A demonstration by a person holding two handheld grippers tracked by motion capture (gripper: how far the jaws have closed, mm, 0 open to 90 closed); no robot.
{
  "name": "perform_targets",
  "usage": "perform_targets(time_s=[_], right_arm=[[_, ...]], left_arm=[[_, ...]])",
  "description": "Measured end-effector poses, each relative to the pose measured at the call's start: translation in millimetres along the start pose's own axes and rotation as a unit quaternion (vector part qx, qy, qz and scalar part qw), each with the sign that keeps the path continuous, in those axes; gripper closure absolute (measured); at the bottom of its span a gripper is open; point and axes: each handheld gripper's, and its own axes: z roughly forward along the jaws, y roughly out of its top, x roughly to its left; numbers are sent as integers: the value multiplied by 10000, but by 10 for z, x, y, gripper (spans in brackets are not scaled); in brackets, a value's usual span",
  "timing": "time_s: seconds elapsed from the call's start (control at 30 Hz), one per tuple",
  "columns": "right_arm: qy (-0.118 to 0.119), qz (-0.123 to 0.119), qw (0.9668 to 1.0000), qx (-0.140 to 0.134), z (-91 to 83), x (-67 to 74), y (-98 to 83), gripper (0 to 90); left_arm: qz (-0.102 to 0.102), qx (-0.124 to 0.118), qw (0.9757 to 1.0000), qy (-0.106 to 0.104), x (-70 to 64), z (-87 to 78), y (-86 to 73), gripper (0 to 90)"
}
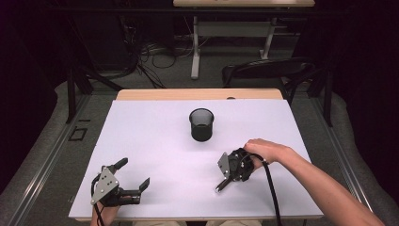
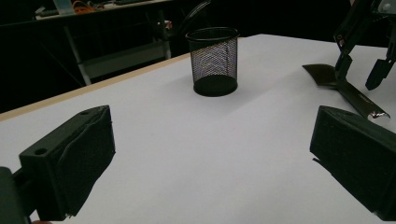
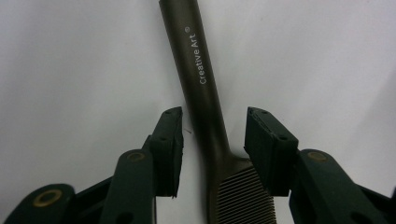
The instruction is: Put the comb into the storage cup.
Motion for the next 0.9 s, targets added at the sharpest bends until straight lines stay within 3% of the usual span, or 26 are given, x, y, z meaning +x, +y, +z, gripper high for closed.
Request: perform_targets(time_s=[0.43,0.5,0.57,0.83,0.9], right_arm=[[160,-382,9985,355,94,-28,36,662],[191,-387,9987,284,122,-32,31,676],[189,-415,9980,447,123,-34,43,680],[242,-563,9963,607,166,-56,69,717],[261,-570,9966,542,179,-57,64,723]], left_arm=[[10,15,10000,-3,-3,0,-1,0],[6,21,10000,-6,-3,2,-1,0],[6,24,10000,-7,-4,3,-2,0],[15,32,10000,-4,-5,0,-2,0],[11,35,10000,-6,-3,-1,-3,0]])
